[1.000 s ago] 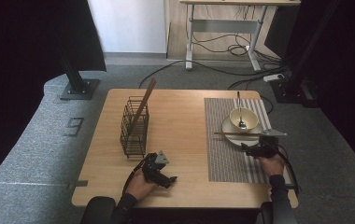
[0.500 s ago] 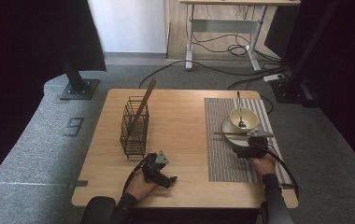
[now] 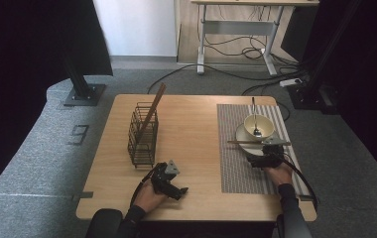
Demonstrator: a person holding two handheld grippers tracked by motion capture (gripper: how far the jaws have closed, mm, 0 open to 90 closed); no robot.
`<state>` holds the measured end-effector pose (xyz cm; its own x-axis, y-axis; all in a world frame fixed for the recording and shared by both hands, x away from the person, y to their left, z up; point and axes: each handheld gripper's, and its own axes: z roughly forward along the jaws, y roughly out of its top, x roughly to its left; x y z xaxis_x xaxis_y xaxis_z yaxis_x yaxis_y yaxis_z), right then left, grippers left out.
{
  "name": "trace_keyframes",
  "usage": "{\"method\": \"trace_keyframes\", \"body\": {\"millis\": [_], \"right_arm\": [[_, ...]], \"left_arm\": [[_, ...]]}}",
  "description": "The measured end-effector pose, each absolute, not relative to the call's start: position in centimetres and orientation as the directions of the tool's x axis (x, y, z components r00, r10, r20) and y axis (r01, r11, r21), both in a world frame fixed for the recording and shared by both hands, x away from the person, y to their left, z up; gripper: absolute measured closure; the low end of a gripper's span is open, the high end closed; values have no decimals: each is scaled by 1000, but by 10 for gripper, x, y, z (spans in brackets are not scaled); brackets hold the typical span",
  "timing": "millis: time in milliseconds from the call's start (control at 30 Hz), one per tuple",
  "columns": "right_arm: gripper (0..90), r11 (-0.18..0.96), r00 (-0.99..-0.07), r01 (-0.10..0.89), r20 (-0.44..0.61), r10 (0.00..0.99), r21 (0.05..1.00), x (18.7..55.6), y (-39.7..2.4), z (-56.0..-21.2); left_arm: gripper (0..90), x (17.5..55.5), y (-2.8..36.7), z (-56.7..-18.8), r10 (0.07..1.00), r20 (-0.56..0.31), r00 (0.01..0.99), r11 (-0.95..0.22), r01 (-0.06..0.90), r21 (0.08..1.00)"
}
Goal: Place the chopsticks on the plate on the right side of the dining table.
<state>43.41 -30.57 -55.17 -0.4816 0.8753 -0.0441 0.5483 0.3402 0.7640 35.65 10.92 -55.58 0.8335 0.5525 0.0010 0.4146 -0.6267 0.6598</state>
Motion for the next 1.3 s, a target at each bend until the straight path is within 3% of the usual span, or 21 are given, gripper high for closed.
{"method": "trace_keyframes", "body": {"millis": [400, 867, 1300], "right_arm": [[0, 335, -486, 539, -40, 873, 773, 428, -307, -544], [0, 359, -500, 521, -64, 864, 774, 381, -308, -515], [0, 393, -558, 525, -43, 829, 754, 354, -283, -531]], "left_arm": [[0, 356, 109, -556, 553, 1, 833, -627, 415, 660], [0, 356, 109, -556, 550, 1, 835, -629, 413, 658], [0, 355, 109, -556, 549, 1, 836, -629, 413, 659]]}}
